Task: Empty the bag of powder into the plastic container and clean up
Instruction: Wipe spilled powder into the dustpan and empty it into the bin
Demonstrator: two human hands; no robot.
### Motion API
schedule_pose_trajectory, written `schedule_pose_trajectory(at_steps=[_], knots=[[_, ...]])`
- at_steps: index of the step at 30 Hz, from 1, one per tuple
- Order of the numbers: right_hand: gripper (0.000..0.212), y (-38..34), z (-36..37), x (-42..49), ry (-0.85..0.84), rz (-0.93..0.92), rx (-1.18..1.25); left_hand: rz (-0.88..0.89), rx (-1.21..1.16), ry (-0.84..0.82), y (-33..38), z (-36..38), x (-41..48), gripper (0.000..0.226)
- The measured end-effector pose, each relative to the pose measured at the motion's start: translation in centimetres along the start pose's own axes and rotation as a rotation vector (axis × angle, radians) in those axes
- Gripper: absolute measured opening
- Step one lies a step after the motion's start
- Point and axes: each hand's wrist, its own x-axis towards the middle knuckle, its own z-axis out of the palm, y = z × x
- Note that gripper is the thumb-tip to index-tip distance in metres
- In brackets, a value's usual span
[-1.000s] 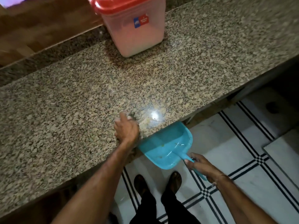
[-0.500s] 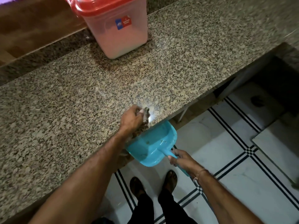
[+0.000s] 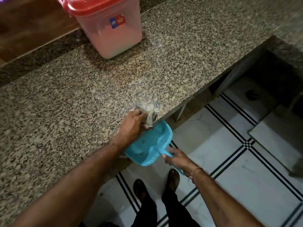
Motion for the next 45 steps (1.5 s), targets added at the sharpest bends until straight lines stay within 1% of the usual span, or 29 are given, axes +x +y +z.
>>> schedule_pose_trajectory(at_steps=[1, 4, 6, 10, 13, 15, 18, 20, 22, 23, 24, 26, 28, 30, 32, 34, 36, 38, 40, 42, 44, 45], knots=[[0.016, -0.3, 0.3, 0.0, -0.003, 0.0, 0.001, 0.009, 0.017, 0.013, 0.3, 0.1, -0.1, 0.048], [0.011, -1.3, 1.3, 0.3, 0.007, 0.004, -0.008, -0.02, -0.007, 0.032, 0.8, 0.5, -0.2, 0.028], [0.013, -1.7, 1.9, 0.3, 0.016, -0.002, -0.009, -0.067, -0.041, 0.011, 1.0, 0.6, -0.1, 0.019], [0.015, -1.9, 2.6, -0.1, 0.053, -0.007, -0.023, -0.192, -0.069, -0.078, 1.4, -0.3, 0.9, 0.022], [0.015, -2.0, 2.8, -0.8, 0.084, -0.002, -0.018, -0.256, -0.131, -0.093, 1.5, -0.8, 0.8, 0.022], [0.016, -2.1, 3.0, -1.0, 0.095, 0.009, -0.011, -0.267, -0.148, -0.087, 1.1, -0.7, 0.3, 0.021], [0.019, -2.1, 3.2, -0.9, 0.101, 0.028, -0.001, -0.258, -0.189, -0.061, 1.0, -0.6, -0.7, 0.017], [0.018, -2.1, 3.2, -0.9, 0.105, 0.032, 0.002, -0.249, -0.265, -0.019, 1.2, -1.0, -1.4, 0.015], [0.017, -2.1, 3.2, -0.9, 0.1, 0.028, 0.0, -0.308, -0.402, 0.07, 1.3, -1.8, -1.9, 0.013], [0.017, -2.0, 3.1, -0.9, 0.094, 0.028, 0.0, -0.356, -0.431, 0.112, 1.1, -2.2, -2.0, 0.013], [0.019, -1.8, 3.0, -0.9, 0.087, 0.027, 0.002, -0.399, -0.396, 0.143, 0.7, -2.3, -1.9, 0.014], [0.024, -1.6, 2.7, -0.9, 0.076, 0.016, 0.0, -0.455, -0.189, 0.134, -0.1, -2.1, -1.8, 0.013], [0.022, -1.4, 2.4, -1.0, 0.068, 0.008, -0.006, -0.45, -0.061, 0.117, 0.3, -1.5, -1.6, 0.012], [0.015, -1.3, 2.3, -0.9, 0.064, 0.013, -0.007, -0.437, -0.051, 0.1, 1.5, -0.7, -1.4, 0.015], [0.014, -1.2, 2.3, -0.6, 0.062, 0.009, -0.004, -0.433, -0.052, 0.085, 2.4, -0.5, -1.2, 0.017], [0.016, -1.0, 2.4, -0.4, 0.046, 0.007, 0.008, -0.443, -0.141, 0.052, 2.1, -0.9, -0.7, 0.017], [0.015, -1.1, 2.4, -0.2, 0.035, 0.0, 0.007, -0.475, -0.325, 0.001, 1.3, -1.9, -0.3, 0.015], [0.015, -1.1, 2.2, -0.3, 0.031, -0.008, -0.007, -0.491, -0.487, -0.009, 0.7, -2.6, 0.1, 0.014], [0.016, -1.1, 1.8, -0.5, 0.03, -0.017, -0.024, -0.457, -0.518, 0.015, 0.6, -3.0, 0.4, 0.016], [0.015, -0.9, 1.3, -0.7, 0.022, -0.019, -0.034, -0.374, -0.429, 0.018, 0.7, -2.6, 0.5, 0.018], [0.014, -0.7, 0.9, -0.8, 0.02, -0.024, -0.04, -0.263, -0.262, 0.017, 0.7, -1.7, 0.1, 0.014], [0.014, -0.6, 0.8, -0.7, 0.022, -0.029, -0.047, -0.213, -0.191, 0.029, 0.8, -1.0, -0.3, 0.016]])
